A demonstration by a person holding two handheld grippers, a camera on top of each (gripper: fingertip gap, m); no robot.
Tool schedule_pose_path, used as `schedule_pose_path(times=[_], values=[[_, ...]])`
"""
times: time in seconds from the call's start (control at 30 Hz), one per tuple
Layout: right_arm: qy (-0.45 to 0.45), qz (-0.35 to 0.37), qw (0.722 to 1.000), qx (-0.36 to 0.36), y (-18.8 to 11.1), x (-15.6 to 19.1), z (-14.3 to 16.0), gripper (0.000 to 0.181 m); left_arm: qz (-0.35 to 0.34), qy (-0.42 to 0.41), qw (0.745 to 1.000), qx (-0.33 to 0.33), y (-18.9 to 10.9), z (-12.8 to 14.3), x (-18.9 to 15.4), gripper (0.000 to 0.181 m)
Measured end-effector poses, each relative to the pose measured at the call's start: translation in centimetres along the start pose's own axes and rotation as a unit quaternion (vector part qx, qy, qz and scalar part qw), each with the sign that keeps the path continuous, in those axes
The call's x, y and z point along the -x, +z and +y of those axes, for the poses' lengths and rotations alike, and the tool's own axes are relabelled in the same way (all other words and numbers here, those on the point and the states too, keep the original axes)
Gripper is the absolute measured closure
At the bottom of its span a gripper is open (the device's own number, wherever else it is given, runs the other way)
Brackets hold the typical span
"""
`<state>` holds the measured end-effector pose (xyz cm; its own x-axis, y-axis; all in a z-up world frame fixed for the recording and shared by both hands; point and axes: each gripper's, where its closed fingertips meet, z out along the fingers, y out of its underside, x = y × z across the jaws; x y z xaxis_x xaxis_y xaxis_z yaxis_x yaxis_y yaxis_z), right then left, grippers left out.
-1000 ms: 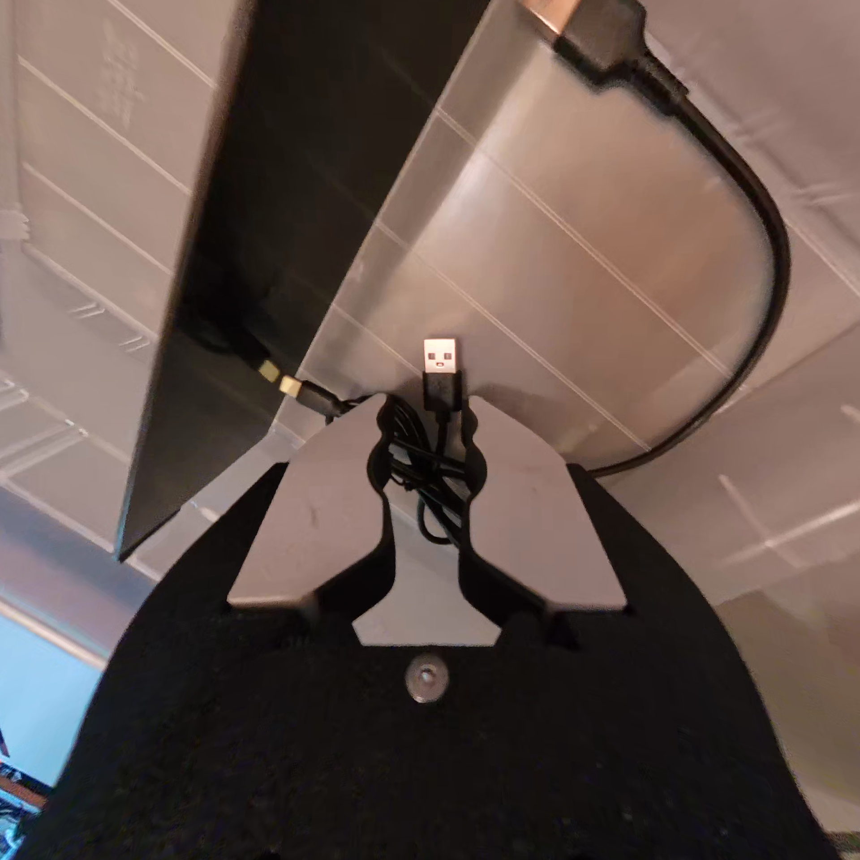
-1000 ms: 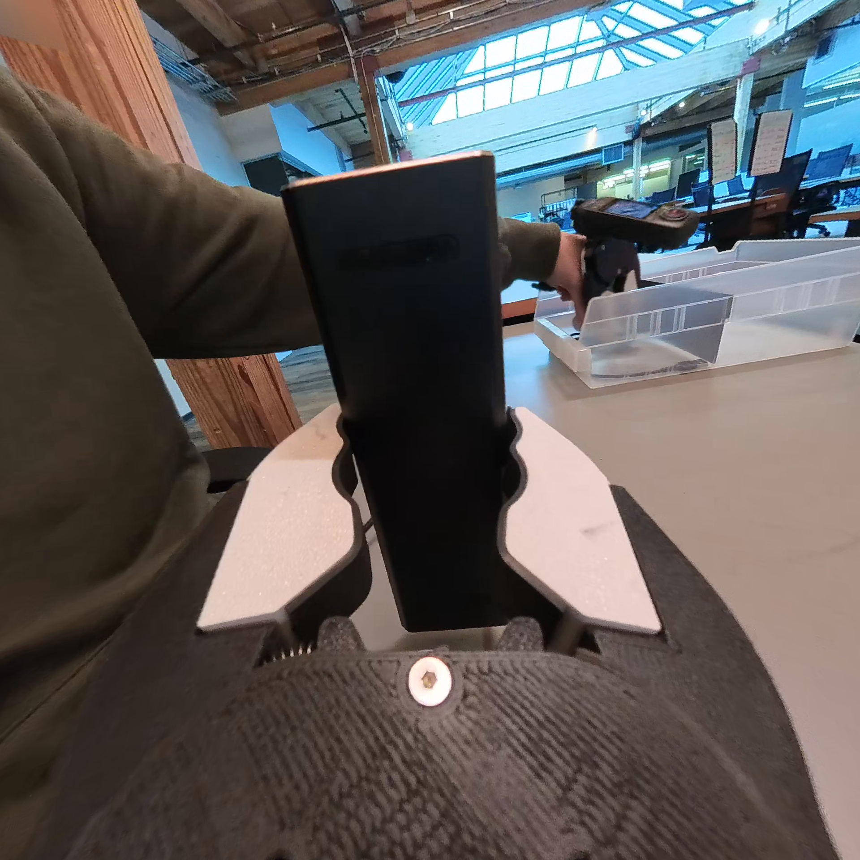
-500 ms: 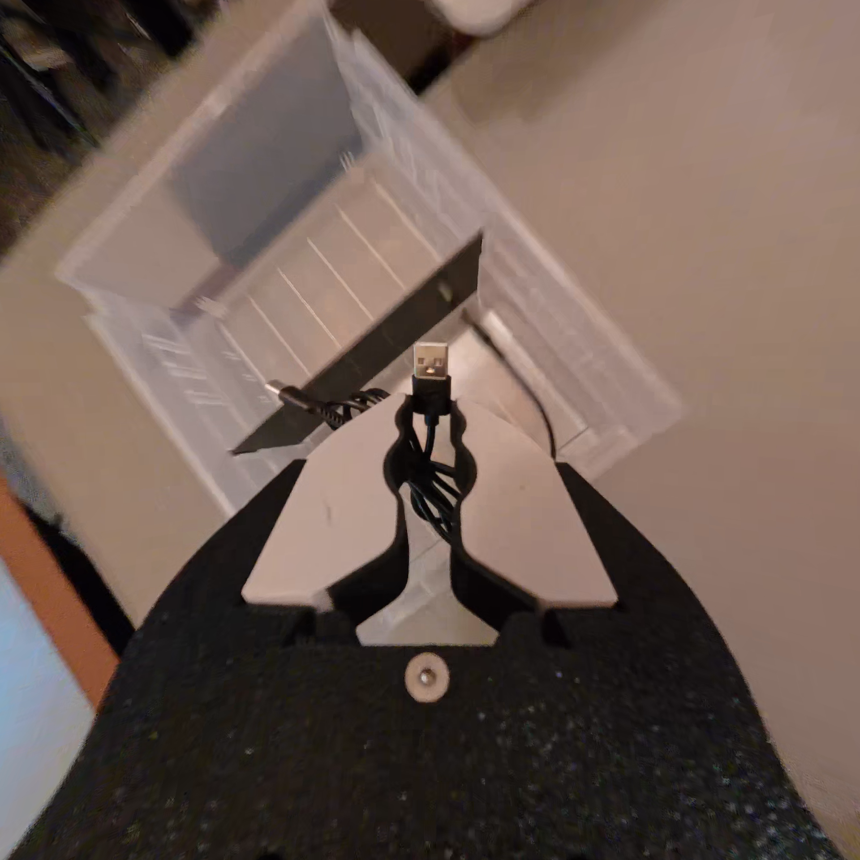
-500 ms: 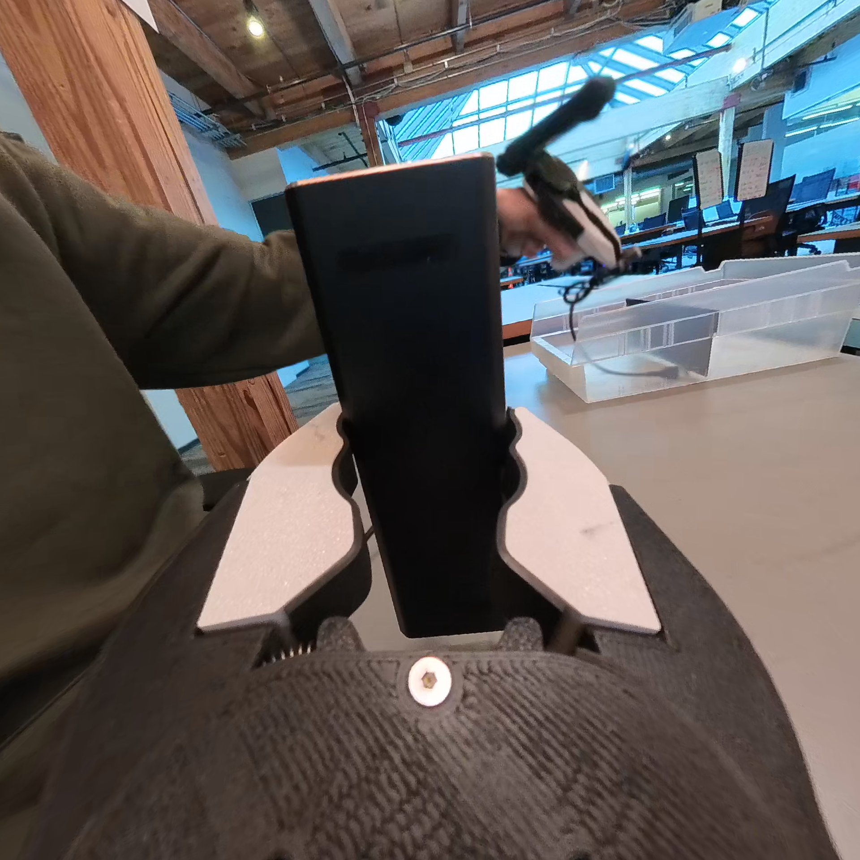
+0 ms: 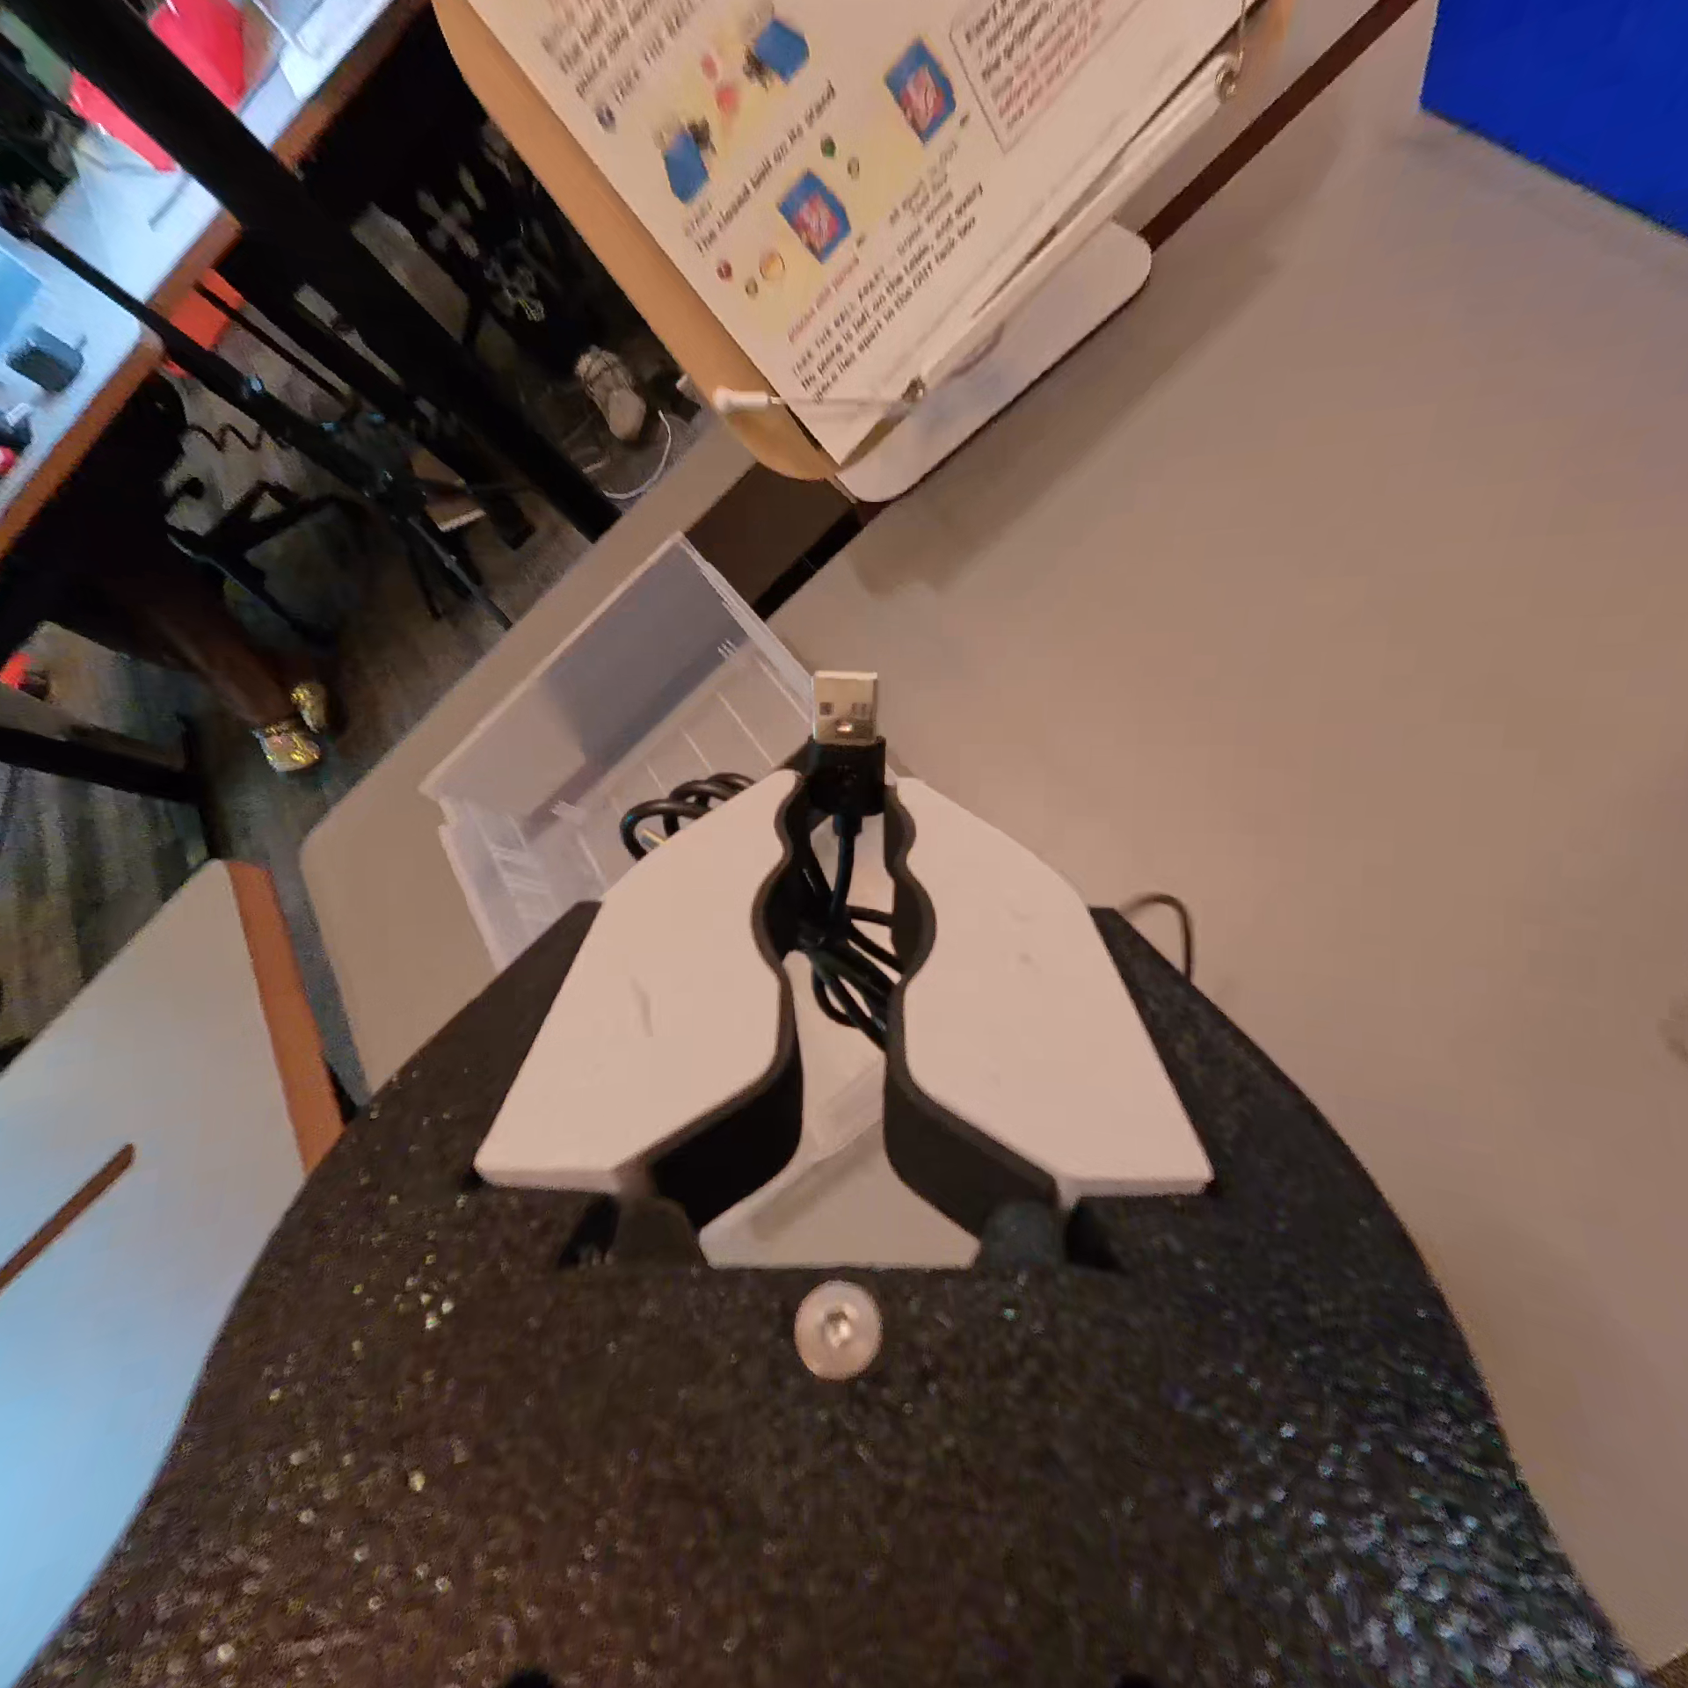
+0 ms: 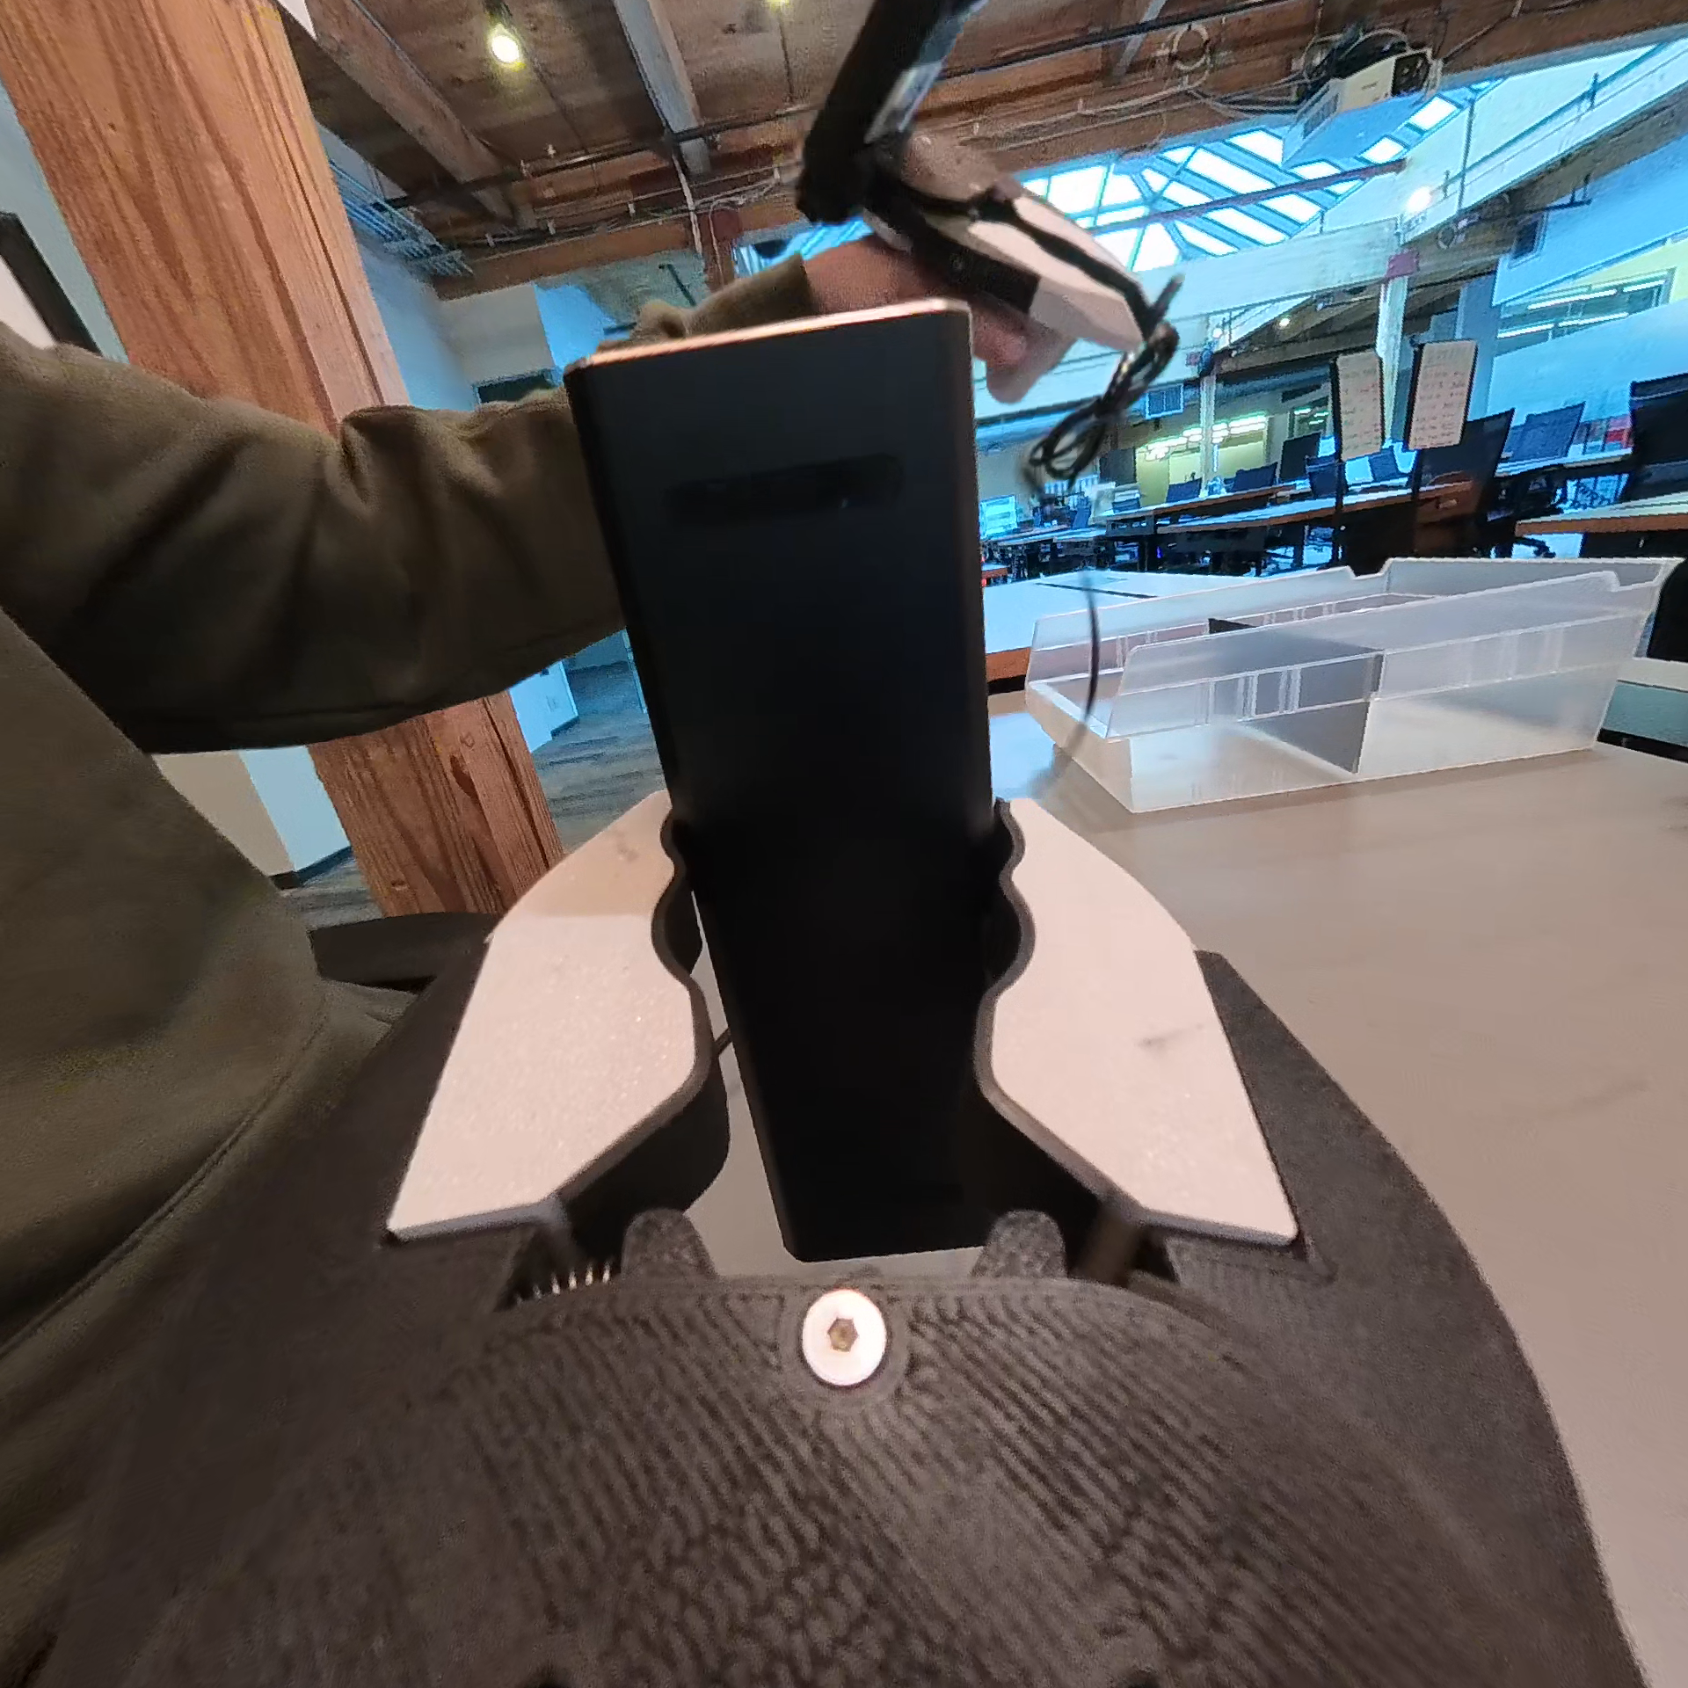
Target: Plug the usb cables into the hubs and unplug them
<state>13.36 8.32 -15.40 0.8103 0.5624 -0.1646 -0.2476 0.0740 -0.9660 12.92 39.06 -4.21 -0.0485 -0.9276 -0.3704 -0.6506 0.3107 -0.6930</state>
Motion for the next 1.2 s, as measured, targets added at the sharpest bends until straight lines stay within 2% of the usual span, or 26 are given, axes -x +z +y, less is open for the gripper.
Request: schedule_pose_path(times=[0.03, 0.2, 0.27, 0.33, 0.43, 0.53, 0.63, 0.67, 0.73, 0.83, 0.9, 1.1, 1.2], values=[[-0.002, 0.000, 1.000, 0.002, 0.0, 0.1, 0.1, 0.120, 0.003, -0.005, 1.000, 0.003, 0.7, 0.6, -0.4, 0.167], [0.001, -0.004, 1.000, -0.002, -0.1, 0.1, -0.1, 0.120, 0.083, -0.070, 0.994, -0.005, 2.9, 2.4, -4.7, 0.167], [0.004, -0.005, 1.000, -0.007, -0.2, 0.0, -0.2, 0.120, 0.140, -0.079, 0.986, -0.038, 2.7, 1.6, -7.8, 0.167], [0.007, -0.010, 1.000, -0.009, -0.2, 0.1, -0.2, 0.120, 0.211, -0.100, 0.967, -0.097, 2.1, -0.2, -11.3, 0.167], [0.004, -0.013, 1.000, -0.009, -0.2, 0.3, -0.2, 0.120, 0.329, -0.157, 0.916, -0.171, 1.6, -1.8, -16.7, 0.167], [-0.007, -0.007, 1.000, -0.008, -0.4, 0.3, -0.2, 0.120, 0.391, -0.212, 0.884, -0.143, 4.0, 1.0, -20.3, 0.167], [-0.013, -0.003, 1.000, -0.003, -0.8, 0.2, -0.3, 0.120, 0.421, -0.253, 0.868, -0.072, 6.5, 5.2, -22.5, 0.168], [-0.011, -0.002, 1.000, -0.010, -1.0, 0.1, -0.4, 0.120, 0.416, -0.249, 0.872, -0.064, 7.1, 6.3, -22.6, 0.168], [-0.001, -0.004, 1.000, -0.017, -1.1, 0.0, -0.6, 0.120, 0.367, -0.243, 0.897, -0.041, 8.5, 8.6, -21.5, 0.168], [0.009, -0.008, 1.000, -0.023, -1.2, -0.2, -0.7, 0.120, 0.328, -0.227, 0.917, -0.011, 8.6, 10.9, -19.7, 0.169], [0.011, -0.011, 1.000, -0.019, -1.2, -0.1, -0.7, 0.120, 0.291, -0.191, 0.938, 0.011, 8.8, 12.4, -18.6, 0.164], [0.004, -0.014, 1.000, -0.009, -0.9, 0.1, -0.4, 0.120, 0.210, -0.144, 0.965, 0.054, 8.8, 13.9, -16.5, 0.135], [0.005, -0.013, 1.000, -0.011, -1.0, 0.1, -0.5, 0.120, 0.142, -0.158, 0.973, 0.090, 8.1, 14.7, -14.0, 0.135]])
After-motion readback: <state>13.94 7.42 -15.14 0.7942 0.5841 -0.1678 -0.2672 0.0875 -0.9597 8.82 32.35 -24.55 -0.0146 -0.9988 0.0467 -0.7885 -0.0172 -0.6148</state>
